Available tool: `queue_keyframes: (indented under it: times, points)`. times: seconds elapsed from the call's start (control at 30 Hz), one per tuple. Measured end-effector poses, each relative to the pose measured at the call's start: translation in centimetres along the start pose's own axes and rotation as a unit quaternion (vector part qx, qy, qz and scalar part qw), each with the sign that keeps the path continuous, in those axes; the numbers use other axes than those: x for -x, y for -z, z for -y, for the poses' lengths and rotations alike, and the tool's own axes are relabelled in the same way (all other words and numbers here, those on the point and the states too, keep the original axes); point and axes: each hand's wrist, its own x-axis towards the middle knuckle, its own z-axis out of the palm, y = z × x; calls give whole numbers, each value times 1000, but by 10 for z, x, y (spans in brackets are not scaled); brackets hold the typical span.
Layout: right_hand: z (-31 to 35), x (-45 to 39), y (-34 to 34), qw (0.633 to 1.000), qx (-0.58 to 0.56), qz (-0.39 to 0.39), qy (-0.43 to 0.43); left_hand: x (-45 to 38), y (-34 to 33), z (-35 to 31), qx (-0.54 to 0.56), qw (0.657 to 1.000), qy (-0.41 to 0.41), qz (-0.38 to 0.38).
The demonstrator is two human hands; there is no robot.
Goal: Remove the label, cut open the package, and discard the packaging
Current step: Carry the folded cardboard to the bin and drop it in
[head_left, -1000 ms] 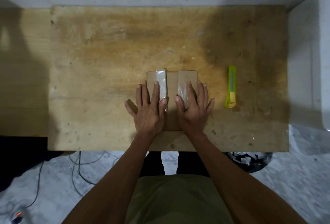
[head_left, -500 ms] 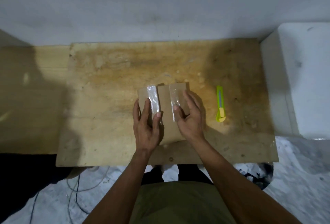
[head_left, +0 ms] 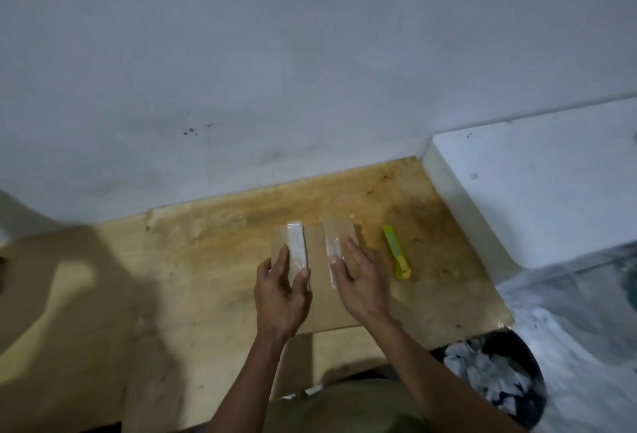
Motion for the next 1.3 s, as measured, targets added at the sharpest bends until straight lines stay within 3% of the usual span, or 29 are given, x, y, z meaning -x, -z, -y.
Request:
queue_keyframes:
  times: [0.1, 0.3, 0.57, 0.7, 1.0, 1.3]
  points:
    - [-4, 23, 12, 999, 28, 12, 16, 10, -3, 1, 9, 999, -17, 26]
    - [-33, 81, 53, 983, 21, -123, -134, 37, -43, -16, 11, 991, -47, 127]
    - [-66, 124, 120, 948, 0, -245, -202, 74, -103, -56, -19, 939, -138, 315]
    - [-87, 144, 147, 928, -18, -280, -244, 105, -131, -74, -54, 932, -141, 329]
    - [-179, 206, 231, 896, 6, -304, -323, 208, -229, -118, -138, 896, -198, 372]
    - [-270, 224, 294, 887, -14, -238, -396, 275, -329, -115, -270, 855, -188, 400]
